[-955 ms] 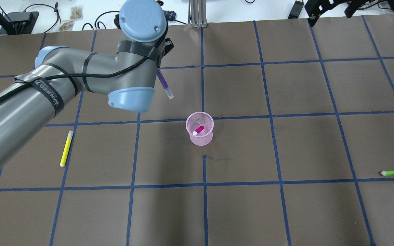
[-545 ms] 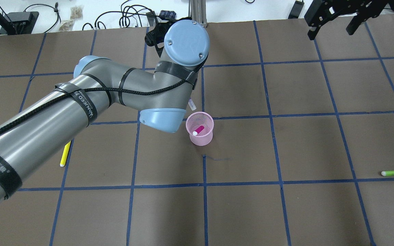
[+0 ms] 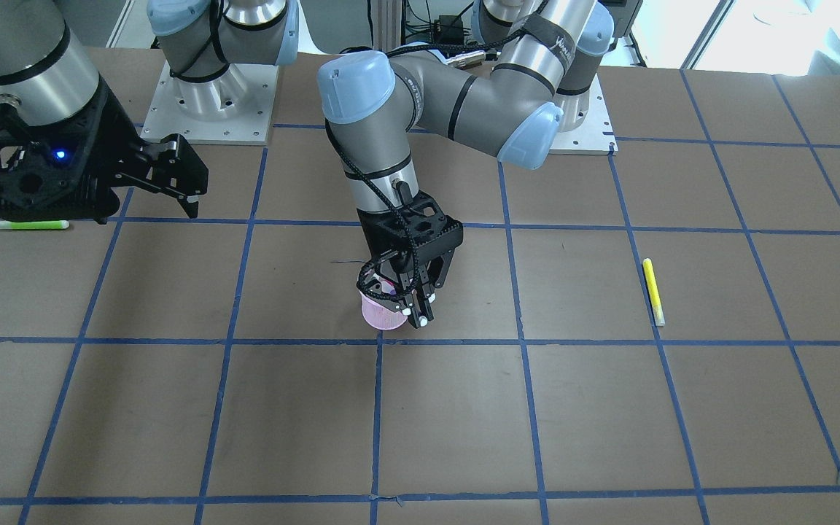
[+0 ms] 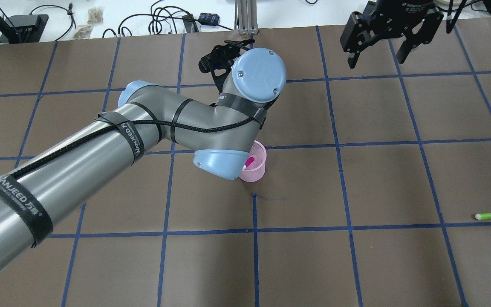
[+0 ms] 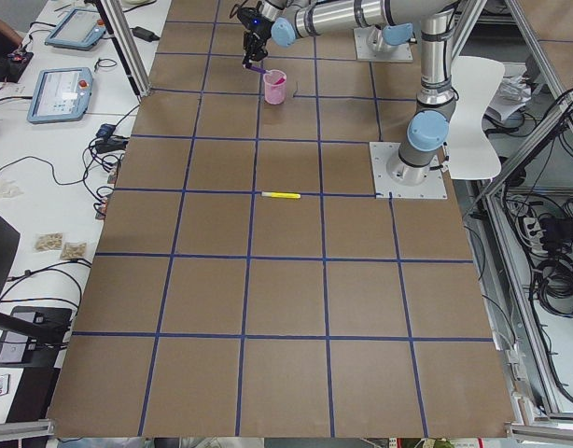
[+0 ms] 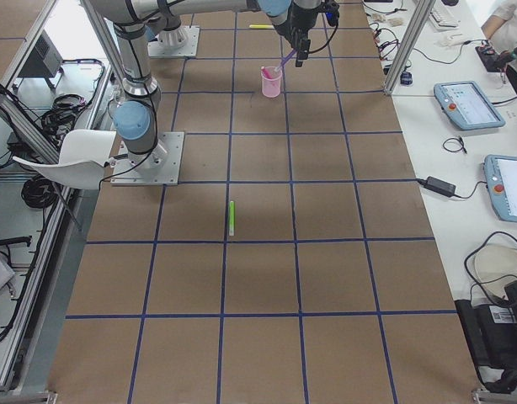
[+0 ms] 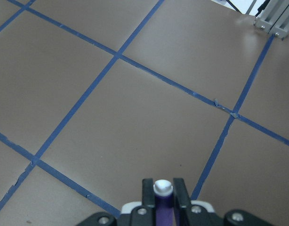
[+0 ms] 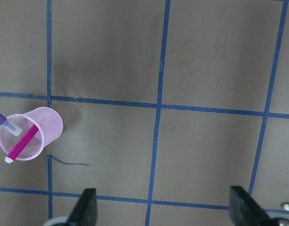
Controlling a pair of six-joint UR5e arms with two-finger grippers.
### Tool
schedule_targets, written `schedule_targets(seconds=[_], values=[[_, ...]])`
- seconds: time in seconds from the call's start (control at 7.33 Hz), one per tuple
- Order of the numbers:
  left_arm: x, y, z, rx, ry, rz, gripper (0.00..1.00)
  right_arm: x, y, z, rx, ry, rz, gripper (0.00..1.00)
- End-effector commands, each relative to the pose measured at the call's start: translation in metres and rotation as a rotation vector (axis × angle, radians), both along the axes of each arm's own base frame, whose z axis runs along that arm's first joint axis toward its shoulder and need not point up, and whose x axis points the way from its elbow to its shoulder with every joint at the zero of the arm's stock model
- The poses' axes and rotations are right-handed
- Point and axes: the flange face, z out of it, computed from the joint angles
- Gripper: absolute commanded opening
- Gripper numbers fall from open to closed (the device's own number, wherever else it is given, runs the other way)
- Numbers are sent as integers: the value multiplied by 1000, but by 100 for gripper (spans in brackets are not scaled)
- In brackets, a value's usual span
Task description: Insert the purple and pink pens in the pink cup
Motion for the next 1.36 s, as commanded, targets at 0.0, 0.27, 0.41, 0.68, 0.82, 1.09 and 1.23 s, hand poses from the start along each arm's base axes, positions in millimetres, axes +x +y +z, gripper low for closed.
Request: schedule_targets(seconds=[0.0, 0.27, 0.41, 0.68, 0.82, 1.09, 1.23], values=[[-4, 6, -14, 13, -12, 9, 0, 1, -1, -2, -14, 8, -98, 100], [-15, 12, -22, 20, -8, 8, 0, -2, -3, 2, -45, 40, -88, 100], [-16, 12, -24, 24, -10, 7, 0, -3, -3, 2, -45, 41, -87, 100], [-19, 13, -33, 34, -12, 7, 8, -4, -3, 2, -47, 44, -87, 100], [-24, 16, -33, 34, -12, -2, 39, -4, -3, 2, -47, 44, -87, 100], [-28, 19, -32, 32, -12, -10, 91, -4, -3, 2, -47, 46, -87, 100], [-28, 19, -28, 25, -8, -13, 100, -4, -3, 2, -47, 46, -87, 100]])
